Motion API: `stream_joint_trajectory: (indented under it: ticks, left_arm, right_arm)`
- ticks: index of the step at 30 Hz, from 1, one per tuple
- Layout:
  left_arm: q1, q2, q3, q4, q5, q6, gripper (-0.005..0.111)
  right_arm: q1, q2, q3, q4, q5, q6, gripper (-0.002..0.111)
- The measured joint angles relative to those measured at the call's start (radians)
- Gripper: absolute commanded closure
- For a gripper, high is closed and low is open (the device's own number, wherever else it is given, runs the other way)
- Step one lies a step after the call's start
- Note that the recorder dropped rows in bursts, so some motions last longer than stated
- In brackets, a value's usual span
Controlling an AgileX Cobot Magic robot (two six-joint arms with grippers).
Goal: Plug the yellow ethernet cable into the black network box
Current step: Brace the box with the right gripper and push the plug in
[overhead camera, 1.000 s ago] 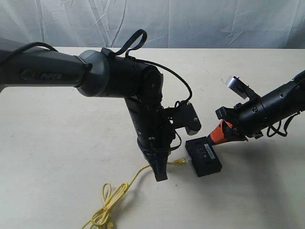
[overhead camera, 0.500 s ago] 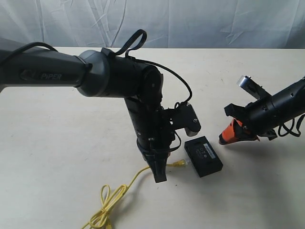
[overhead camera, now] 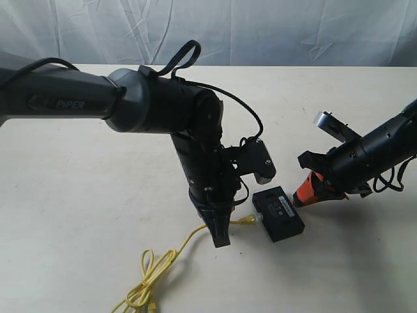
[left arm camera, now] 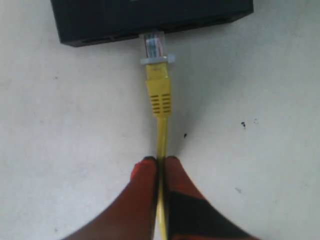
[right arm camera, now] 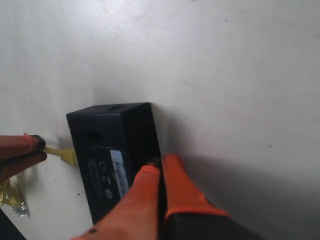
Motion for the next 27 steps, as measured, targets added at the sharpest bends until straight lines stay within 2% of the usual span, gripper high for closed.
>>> stream_joint_trajectory:
  ticks: [27]
  left_arm:
    - [0.0, 0.0, 0.0, -0.045, -0.025, 0.057, 0.107]
  right_arm:
    - [0.011, 0.002, 0.0, -0.005, 0.028, 0.002, 0.109]
